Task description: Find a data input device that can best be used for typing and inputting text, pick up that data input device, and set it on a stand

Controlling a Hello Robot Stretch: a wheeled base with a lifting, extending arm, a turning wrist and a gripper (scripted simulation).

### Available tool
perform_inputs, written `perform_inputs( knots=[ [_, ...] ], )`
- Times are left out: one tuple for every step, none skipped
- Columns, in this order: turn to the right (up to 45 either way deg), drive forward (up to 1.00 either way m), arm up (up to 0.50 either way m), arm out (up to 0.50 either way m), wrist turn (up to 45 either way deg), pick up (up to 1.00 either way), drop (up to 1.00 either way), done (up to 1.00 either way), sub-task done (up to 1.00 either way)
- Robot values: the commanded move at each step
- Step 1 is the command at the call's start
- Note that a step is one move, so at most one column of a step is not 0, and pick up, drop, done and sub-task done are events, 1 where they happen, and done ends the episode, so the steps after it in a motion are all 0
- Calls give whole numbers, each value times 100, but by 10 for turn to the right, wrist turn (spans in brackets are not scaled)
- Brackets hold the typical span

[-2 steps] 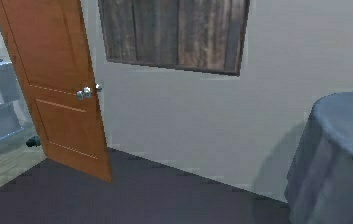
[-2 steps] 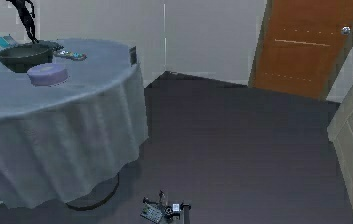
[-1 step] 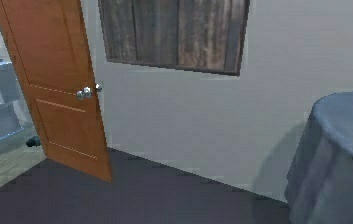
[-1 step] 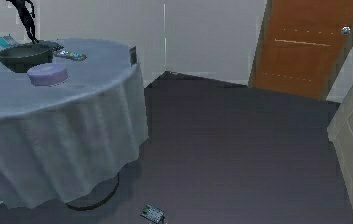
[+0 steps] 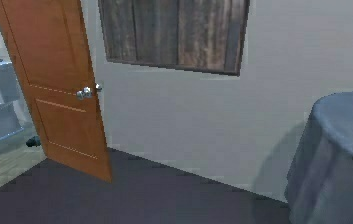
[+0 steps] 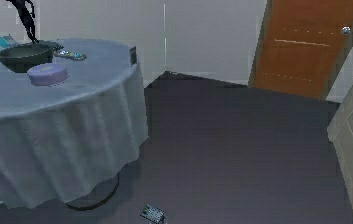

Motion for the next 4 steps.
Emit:
perform_inputs(
  knots=[
    [0,0,10,0,0,0,0,0,0],
    [0,0,50,0,0,0,0,0,0],
    [0,0,48,0,0,0,0,0,0],
    [0,0,0,0,-450,0,0,0,0]
  ],
)
